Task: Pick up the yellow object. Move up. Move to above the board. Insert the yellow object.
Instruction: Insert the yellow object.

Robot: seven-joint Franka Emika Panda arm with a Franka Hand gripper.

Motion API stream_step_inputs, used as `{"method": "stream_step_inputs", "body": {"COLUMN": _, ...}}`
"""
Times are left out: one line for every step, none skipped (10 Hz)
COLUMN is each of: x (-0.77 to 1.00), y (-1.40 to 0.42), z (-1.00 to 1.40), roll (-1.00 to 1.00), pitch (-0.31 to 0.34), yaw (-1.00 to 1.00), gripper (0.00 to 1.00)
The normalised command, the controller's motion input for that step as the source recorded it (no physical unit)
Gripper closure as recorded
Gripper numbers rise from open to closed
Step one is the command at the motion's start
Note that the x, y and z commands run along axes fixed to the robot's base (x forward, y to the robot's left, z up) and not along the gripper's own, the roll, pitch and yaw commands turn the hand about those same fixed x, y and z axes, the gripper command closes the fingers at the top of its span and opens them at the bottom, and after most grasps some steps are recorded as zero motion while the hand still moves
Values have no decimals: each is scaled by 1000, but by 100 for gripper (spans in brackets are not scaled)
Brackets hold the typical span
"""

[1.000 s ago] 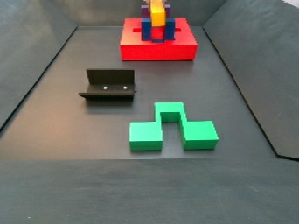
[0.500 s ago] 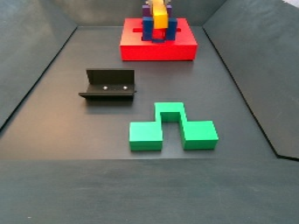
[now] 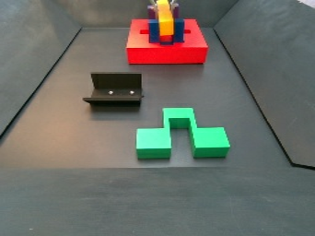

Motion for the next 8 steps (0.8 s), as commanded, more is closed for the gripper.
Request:
{"method": "stream_step_inputs", "body": {"x": 223, "y": -40, "z": -120, "roll": 57, "pitch": 31, "yaw": 0, "gripper": 100}}
{"method": "stream_step_inputs", "body": {"x": 100, "y": -51, "z": -154, "roll": 40, "pitch": 11, "yaw": 0, "gripper": 100}}
{"method": "stream_step_inputs", "body": {"x": 0, "y": -17, "z": -177, "roll": 30, "pitch": 0, "yaw": 0, "gripper": 100}}
{"method": "stream_step_inputs", "body": {"x": 0, "y": 0, "z": -200, "roll": 57, "pitch": 9, "yaw": 0, "gripper": 100}}
{"method": "stream_step_inputs", "body": {"x": -51, "y": 0, "z": -166, "roll": 71, "pitch": 11, "yaw": 0, "gripper": 100}}
{"method": "stream_step_inputs", "body": {"x": -71, "y": 0, "z": -140, "roll": 61, "pitch": 14, "yaw": 0, "gripper": 100}}
{"method": "stream_step_inputs", "body": {"x": -77, "y": 0, "z": -126, "roll": 50, "pitch": 11, "yaw": 0, "gripper": 100}}
{"method": "stream_step_inputs", "body": {"x": -74, "y": 0, "z": -120, "roll": 50, "pitch": 14, "yaw": 0, "gripper": 100}}
